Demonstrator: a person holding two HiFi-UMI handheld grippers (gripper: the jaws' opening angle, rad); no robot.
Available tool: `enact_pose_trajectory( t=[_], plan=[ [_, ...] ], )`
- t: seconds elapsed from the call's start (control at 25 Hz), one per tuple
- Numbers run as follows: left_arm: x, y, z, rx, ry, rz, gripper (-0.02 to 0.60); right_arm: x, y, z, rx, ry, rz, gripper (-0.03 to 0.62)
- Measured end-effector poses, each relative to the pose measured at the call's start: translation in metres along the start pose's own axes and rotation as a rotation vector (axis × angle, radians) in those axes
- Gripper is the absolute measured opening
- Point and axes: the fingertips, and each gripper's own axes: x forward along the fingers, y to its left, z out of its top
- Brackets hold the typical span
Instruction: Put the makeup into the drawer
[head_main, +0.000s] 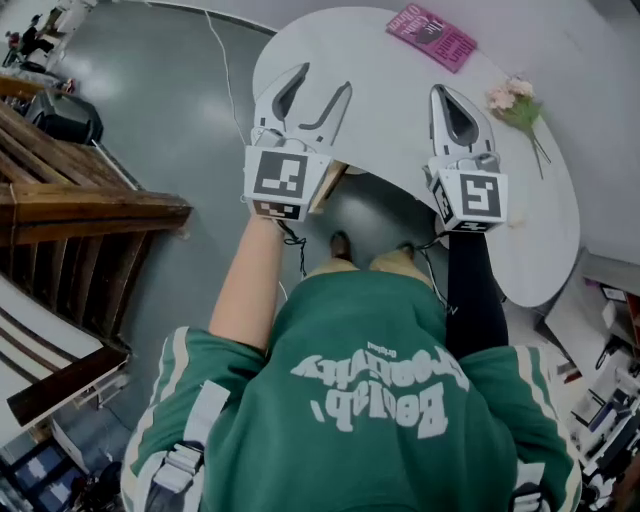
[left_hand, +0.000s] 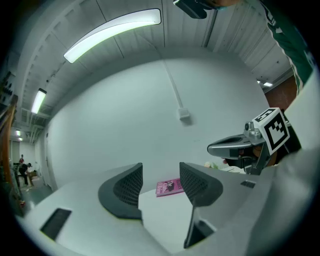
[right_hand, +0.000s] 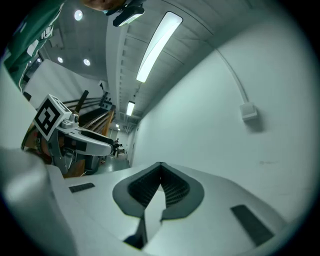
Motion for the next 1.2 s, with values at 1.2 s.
enact_pose_trajectory(
  t=[1.2],
  plan=[
    [0.148, -0.462, 0.042, 0.007, -0.105, -0.749, 0.25, -0.36, -0.306, -0.059, 0.01, 0.132, -0.725, 0.009]
  ],
)
